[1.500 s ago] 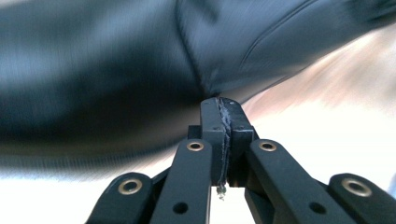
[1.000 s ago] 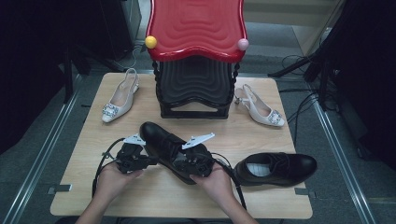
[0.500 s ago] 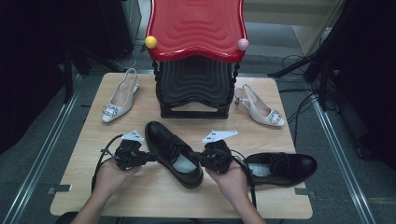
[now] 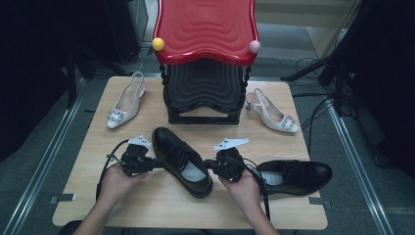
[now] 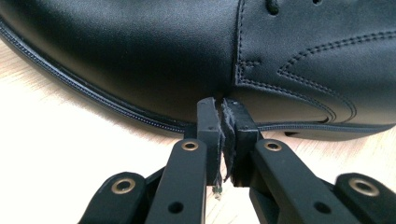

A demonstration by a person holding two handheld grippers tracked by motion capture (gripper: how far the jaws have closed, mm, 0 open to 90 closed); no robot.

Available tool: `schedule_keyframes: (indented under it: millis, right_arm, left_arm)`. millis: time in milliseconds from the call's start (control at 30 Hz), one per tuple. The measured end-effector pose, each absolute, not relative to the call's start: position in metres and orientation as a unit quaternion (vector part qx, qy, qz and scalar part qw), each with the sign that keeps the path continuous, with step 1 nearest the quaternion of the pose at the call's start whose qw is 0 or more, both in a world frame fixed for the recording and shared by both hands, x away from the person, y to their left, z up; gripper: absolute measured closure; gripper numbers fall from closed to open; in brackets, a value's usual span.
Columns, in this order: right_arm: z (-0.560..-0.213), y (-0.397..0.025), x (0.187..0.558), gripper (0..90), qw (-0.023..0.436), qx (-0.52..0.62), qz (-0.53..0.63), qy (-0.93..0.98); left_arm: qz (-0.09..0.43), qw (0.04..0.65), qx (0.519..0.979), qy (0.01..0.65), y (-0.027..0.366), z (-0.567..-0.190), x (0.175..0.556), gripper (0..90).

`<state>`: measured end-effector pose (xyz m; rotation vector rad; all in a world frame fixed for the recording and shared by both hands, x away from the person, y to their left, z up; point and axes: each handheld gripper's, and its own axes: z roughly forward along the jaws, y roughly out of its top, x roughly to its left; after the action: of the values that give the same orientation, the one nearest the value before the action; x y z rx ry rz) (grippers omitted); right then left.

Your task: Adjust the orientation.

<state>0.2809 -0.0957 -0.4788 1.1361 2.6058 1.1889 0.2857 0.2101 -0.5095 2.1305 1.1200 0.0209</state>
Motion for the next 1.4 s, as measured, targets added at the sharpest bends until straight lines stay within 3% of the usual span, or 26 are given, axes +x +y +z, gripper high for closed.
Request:
schedule_keyframes:
  millis: [400, 1400]
  right_arm:
    - [-0.482, -0.098, 0.273, 90.0, -0.002, 0.369, 0.398, 0.84]
    - [-0.488, -0.088, 0.255, 90.0, -0.011, 0.35, 0.39, 0.852]
  left_arm:
    - [0.003, 0.362, 0.825, 0.434, 0.207, -0.511, 0.291, 87.6]
    - [0.002, 0.38, 0.82, 0.429, 0.187, -0.518, 0.314, 89.6]
